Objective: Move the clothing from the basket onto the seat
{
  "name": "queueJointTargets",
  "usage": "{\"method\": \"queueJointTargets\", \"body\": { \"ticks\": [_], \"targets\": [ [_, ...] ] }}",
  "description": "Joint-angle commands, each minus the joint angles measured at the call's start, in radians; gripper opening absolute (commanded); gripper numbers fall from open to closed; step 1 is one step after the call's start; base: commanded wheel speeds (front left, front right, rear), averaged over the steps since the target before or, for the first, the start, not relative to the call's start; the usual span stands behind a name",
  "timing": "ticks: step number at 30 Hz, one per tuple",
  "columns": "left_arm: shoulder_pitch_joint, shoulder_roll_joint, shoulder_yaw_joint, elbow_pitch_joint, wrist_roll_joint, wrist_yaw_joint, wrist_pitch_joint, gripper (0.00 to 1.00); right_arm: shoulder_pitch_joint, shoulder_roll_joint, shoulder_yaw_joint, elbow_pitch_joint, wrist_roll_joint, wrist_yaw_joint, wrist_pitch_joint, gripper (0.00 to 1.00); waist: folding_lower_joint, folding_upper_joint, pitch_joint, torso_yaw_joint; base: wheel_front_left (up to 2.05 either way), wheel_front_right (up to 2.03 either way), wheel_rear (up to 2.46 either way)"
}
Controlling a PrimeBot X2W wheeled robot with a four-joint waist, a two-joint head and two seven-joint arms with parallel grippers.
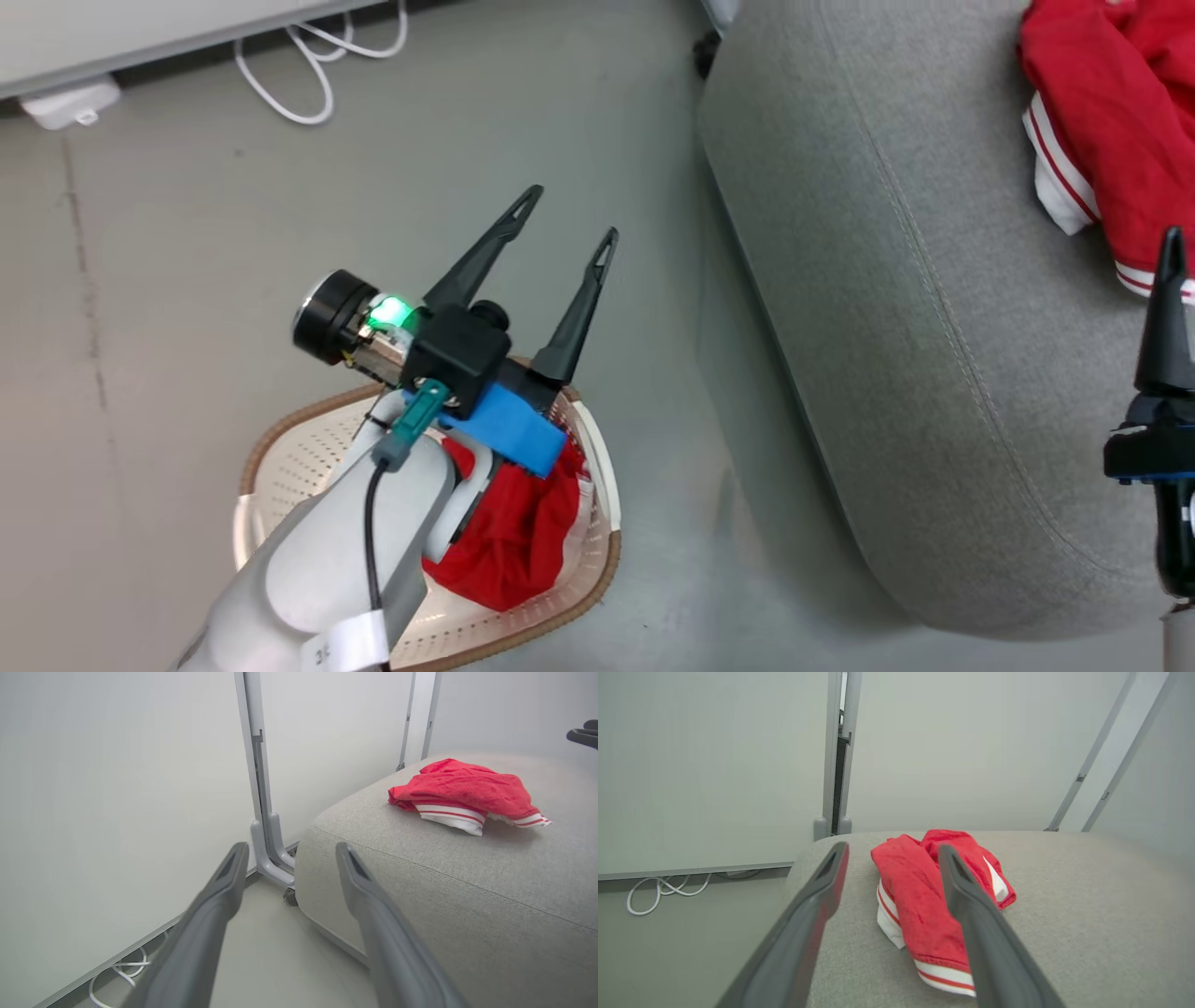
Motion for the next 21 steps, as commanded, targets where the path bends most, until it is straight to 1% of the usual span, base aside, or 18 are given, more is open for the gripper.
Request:
{"method": "queueJointTargets", "body": {
  "ticks": [1,8,14,15,16,21],
  "targets": [
    [0.017,0.001,0.016,-0.01,0.008,0.006,-0.004,1.0,0.012,-0.001,0.007,-0.01,0.005,0.0,-0.003,1.0,0.0001,-0.0001,-0.039,0.037,0.0,0.0,0.0],
    [0.116,-0.013,0.141,-0.073,0.028,0.019,-0.004,1.0,0.031,-0.009,0.095,-0.054,0.01,0.0,-0.003,1.0,0.0001,-0.0001,-0.109,0.106,0.0,0.0,0.0],
    [0.187,-0.039,0.249,-0.1,0.052,0.009,-0.005,1.0,0.041,0.003,0.154,-0.073,0.021,0.0,-0.003,1.0,0.0001,-0.0001,-0.156,0.167,0.0,0.0,0.0],
    [0.212,-0.048,0.29,-0.107,0.06,0.008,-0.005,1.0,0.048,0.008,0.176,-0.078,0.024,0.0,-0.003,1.0,0.0001,-0.0001,-0.17,0.185,0.0,0.0,0.0],
    [0.212,-0.048,0.29,-0.107,0.06,0.008,-0.005,1.0,0.048,0.008,0.176,-0.078,0.024,0.0,-0.003,1.0,0.0001,-0.0001,-0.17,0.185,0.0,0.0,0.0],
    [0.269,-0.074,0.382,-0.122,0.081,-0.005,-0.005,1.0,0.052,0.021,0.215,-0.078,0.026,0.0,-0.003,1.0,0.0001,-0.0001,-0.199,0.227,0.0,0.0,0.0]
  ]
}}
